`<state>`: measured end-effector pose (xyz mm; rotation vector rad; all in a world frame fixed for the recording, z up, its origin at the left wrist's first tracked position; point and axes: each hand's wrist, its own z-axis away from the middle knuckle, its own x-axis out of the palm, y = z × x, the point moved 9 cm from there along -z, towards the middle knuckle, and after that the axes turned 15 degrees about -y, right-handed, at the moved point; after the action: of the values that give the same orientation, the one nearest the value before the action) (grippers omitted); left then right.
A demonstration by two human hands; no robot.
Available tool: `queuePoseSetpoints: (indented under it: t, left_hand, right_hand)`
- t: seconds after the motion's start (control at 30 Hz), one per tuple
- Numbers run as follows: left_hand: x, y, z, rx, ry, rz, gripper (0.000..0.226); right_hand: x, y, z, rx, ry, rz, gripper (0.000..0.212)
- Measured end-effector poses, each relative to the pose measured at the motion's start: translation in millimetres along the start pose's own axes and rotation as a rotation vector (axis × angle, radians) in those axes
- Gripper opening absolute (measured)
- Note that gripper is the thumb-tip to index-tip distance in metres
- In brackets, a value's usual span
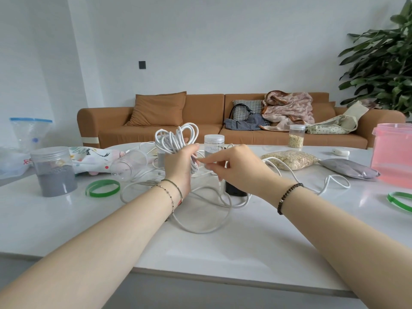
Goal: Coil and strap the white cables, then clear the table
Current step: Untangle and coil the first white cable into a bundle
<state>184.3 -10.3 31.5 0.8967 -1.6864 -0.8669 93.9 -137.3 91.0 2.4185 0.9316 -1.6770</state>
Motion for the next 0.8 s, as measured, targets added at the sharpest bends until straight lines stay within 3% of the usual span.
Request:
queuePoseSetpoints:
  t: [0.1, 0.23, 0.33, 0.47, 0.67, 0.8]
  left_hand:
    - [-6, 10, 5, 0.066, 0.111, -0.034, 0.012]
    - [-11, 15, 7, 0.139, 0.191, 0.238, 0.02]
    - [-8, 12, 5, 0.142, 0.157, 0.421, 0.017]
    - [-5, 6, -3, 0.076, 0.06, 0.428, 0.008]
    - [22, 8, 0, -0.013, -0.178, 0.582, 0.011]
    - [39, 1, 8, -0.123, -0.32, 0.505, 0.006]
  right_hand:
    - [5, 2, -1, 0.017, -0.03, -0.043, 0.022]
    - [8, 4, 0, 0.034, -0.067, -0.187, 0.019]
    - [11, 6, 0, 0.064, -0.122, -0.307, 0.016]
    - [17, 18, 0, 0.154, -0.18, -0.423, 0.011]
    - [13, 32, 1, 0.307, -0.157, -0.036, 0.044]
    - [-4, 44, 8, 0.428, -0.086, 0.155, 0.065]
